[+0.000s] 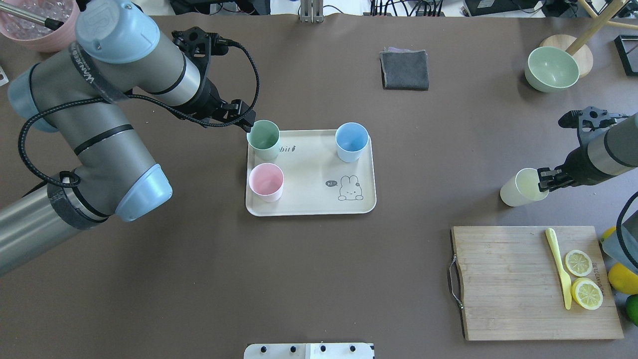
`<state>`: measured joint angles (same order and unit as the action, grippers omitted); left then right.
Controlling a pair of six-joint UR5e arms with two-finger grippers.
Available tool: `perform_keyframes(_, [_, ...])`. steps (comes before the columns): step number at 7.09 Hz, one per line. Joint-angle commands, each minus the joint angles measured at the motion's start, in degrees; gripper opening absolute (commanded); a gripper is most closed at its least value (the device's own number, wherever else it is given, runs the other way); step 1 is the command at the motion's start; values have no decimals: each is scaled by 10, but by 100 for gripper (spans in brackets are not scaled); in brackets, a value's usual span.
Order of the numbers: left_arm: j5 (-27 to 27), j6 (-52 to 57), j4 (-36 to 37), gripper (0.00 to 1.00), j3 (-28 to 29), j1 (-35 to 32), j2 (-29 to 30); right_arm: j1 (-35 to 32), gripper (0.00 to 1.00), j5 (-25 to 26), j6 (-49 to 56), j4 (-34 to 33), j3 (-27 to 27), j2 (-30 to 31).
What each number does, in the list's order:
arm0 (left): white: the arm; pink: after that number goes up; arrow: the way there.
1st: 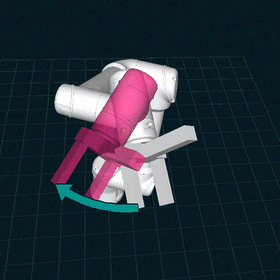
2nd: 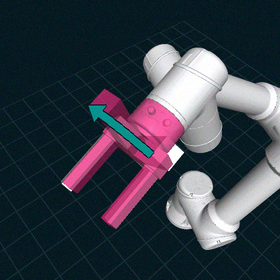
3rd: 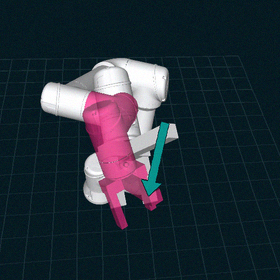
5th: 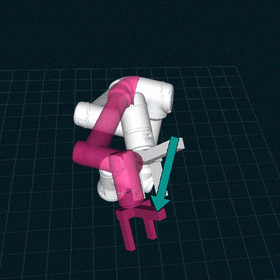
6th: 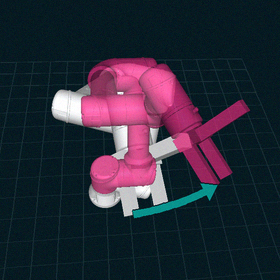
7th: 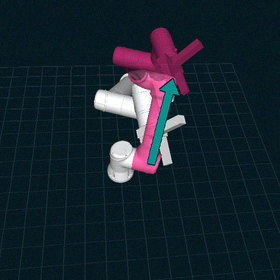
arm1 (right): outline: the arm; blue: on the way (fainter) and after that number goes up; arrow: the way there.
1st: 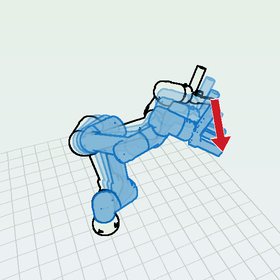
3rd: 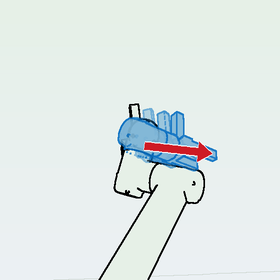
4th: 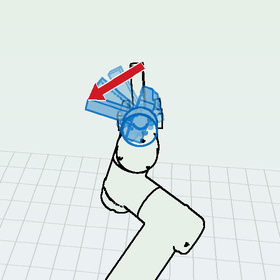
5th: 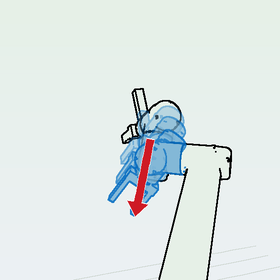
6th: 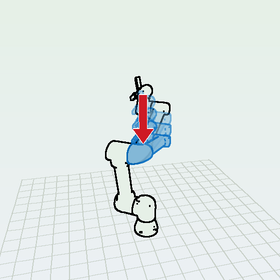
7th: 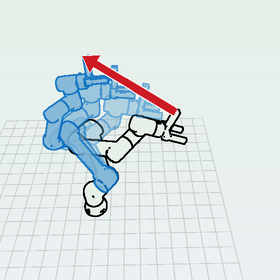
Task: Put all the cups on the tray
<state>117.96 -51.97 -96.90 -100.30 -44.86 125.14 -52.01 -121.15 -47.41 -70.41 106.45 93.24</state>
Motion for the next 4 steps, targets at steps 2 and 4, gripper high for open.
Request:
perform_keyframes(2, [65,101,8,98,-4,-73,-42,9,0,-5,-129,-32,27,-93])
perform_keyframes(4, [101,212,16,98,-2,-130,-80,49,0,6,-221,-123,34,-203])
